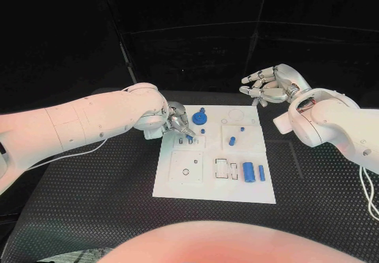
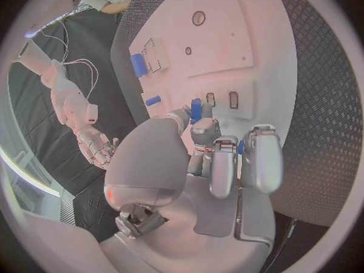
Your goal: Assemble the parts on the task board
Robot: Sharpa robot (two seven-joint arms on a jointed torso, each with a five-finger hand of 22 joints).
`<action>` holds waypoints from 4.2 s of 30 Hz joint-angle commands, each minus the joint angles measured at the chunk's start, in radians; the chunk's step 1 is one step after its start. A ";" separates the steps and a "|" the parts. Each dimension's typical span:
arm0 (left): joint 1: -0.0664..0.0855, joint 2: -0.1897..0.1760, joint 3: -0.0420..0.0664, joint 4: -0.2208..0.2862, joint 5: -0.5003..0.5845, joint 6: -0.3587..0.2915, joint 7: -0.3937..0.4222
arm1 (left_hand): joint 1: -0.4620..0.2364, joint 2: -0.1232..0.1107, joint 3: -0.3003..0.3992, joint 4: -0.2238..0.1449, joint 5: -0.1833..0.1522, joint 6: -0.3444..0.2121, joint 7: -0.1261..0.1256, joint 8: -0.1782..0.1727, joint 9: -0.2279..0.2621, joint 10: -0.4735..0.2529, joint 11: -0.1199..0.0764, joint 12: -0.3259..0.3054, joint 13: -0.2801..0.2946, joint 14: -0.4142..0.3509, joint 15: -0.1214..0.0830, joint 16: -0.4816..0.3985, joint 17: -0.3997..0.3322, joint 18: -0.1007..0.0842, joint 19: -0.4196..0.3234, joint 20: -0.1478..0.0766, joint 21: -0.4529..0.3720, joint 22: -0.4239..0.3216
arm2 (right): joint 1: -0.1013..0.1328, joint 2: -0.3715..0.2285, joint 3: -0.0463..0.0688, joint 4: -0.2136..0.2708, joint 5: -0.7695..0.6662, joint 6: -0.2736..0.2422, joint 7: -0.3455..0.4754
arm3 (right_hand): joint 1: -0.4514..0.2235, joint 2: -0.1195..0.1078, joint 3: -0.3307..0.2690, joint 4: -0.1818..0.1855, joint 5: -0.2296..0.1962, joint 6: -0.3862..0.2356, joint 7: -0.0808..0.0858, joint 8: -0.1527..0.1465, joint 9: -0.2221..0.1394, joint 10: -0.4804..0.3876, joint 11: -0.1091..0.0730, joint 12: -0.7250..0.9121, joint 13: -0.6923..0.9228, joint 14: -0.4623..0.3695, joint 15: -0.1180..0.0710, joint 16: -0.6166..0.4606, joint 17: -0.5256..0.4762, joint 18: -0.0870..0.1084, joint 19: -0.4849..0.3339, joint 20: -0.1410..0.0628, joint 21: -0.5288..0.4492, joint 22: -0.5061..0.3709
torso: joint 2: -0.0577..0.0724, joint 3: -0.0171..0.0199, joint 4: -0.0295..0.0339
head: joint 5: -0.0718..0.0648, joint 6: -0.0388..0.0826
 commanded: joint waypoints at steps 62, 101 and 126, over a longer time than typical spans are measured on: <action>-0.076 0.015 -0.022 0.057 -0.244 -0.202 -0.018 | -0.122 -0.042 0.295 -0.168 0.004 -0.022 -0.018 0.109 0.183 0.025 -0.014 0.050 0.034 0.102 -0.017 0.003 0.263 -0.018 0.013 -0.013 0.004 0.053 | 0.001 0.008 0.000 -0.015 -0.012 0.018 0.011 | 0.013 -0.001 0.006 0.004 0.009 -0.009 0.001 0.005 0.000 -0.011 -0.001 -0.003 -0.004 -0.009 0.000 -0.008 -0.001 0.013 0.005 -0.001 -0.009 -0.003 | -0.006 0.0053 0.0212 | -0.010 0.000; -0.091 0.018 -0.021 0.060 -0.242 -0.292 -0.017 | -0.131 -0.054 0.328 -0.186 0.005 -0.020 -0.023 0.130 0.195 0.042 -0.019 0.070 0.050 0.102 -0.021 0.003 0.263 -0.021 0.025 -0.017 0.014 0.070 | 0.001 0.018 0.000 -0.023 -0.012 0.021 0.015 | 0.013 0.000 0.007 0.006 0.011 -0.007 0.001 0.006 0.000 -0.011 -0.001 -0.003 -0.005 -0.009 0.000 -0.009 0.000 0.012 0.005 -0.001 -0.010 -0.003 | -0.006 0.0047 0.0241 | -0.013 0.000; -0.096 0.022 -0.021 0.056 -0.242 -0.238 -0.020 | -0.133 -0.058 0.330 -0.188 0.005 -0.021 -0.023 0.131 0.195 0.042 -0.019 0.070 0.049 0.102 -0.021 0.003 0.263 -0.021 0.024 -0.018 0.013 0.070 | 0.000 0.024 0.000 -0.031 -0.012 0.030 0.014 | 0.013 0.000 0.007 0.006 0.011 -0.007 0.001 0.006 0.000 -0.011 -0.001 -0.003 -0.005 -0.009 0.000 -0.009 0.000 0.012 0.005 -0.001 -0.010 -0.003 | -0.007 0.0042 0.0263 | -0.019 0.000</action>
